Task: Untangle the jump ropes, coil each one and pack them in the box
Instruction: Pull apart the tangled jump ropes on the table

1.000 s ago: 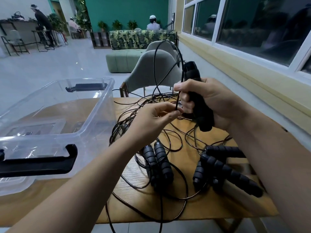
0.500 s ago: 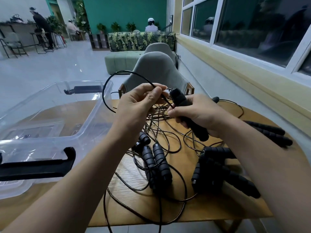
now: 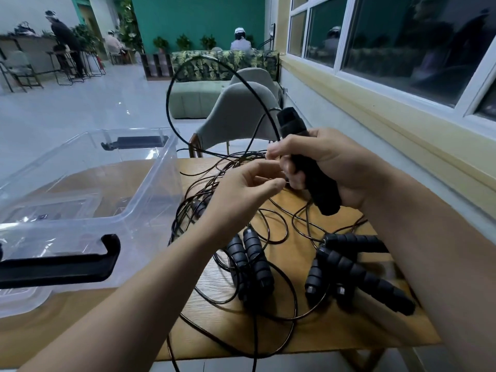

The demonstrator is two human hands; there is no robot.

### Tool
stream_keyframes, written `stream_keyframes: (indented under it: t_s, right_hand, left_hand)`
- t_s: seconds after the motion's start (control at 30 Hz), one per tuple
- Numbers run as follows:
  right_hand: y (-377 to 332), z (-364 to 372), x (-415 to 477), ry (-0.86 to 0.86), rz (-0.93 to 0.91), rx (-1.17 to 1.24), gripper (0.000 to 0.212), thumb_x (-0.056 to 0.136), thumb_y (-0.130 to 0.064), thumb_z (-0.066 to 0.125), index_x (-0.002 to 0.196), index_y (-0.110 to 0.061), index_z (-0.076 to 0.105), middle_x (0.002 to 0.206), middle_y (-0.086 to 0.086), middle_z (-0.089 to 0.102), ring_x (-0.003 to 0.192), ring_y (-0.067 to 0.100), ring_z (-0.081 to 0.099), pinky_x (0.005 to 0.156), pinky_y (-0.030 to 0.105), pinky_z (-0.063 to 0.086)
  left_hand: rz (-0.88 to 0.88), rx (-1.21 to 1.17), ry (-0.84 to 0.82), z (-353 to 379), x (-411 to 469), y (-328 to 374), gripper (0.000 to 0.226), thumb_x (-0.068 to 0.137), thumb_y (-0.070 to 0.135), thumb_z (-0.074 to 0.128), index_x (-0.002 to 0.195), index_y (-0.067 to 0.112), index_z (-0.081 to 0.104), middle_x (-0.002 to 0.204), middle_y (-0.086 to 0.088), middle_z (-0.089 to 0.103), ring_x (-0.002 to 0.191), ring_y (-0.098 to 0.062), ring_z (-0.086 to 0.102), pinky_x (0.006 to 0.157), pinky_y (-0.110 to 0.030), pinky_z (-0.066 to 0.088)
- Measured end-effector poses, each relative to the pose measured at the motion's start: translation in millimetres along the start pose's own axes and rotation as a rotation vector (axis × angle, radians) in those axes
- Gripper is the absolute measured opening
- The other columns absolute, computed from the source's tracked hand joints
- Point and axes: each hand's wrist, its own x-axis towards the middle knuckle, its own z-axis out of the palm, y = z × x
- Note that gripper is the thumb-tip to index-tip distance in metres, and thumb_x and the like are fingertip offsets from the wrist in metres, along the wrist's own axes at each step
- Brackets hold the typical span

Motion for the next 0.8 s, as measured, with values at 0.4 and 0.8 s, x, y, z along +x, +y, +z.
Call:
stream_keyframes:
  t_s: [0.4,0.8]
  right_hand:
    - [10.5,-9.4,10.4,0.06,-0.007,0.046,0.038,0.094,-0.011,0.074,0.122,0.014,0.067,0.074,0.007,0.06,0.056,0.014,0.05,0.053,0.023,0.043]
    - [36.4,-26.1,19.2,0.103,0.137,-0.291,0.026,0.091,-0.015,0.082,0.11,0.001,0.074,0.071,0.009,0.068,0.058,0.017,0.058,0.057,0.029,0.049]
  left_hand:
    - [0.092,-0.093,0.101,-4.6,2.7,0.9,0.018,0.102,0.026,0.068,0.105,0.013,0.081,0.085,0.007,0.075,0.076,0.002,0.061,0.069,-0.012,0.045]
    - [0.045,-0.364,0.195,-28.2,6.3,14.4,0.022,0.102,0.032,0.065,0.106,0.016,0.08,0.086,0.001,0.063,0.083,-0.011,0.055,0.068,-0.026,0.035]
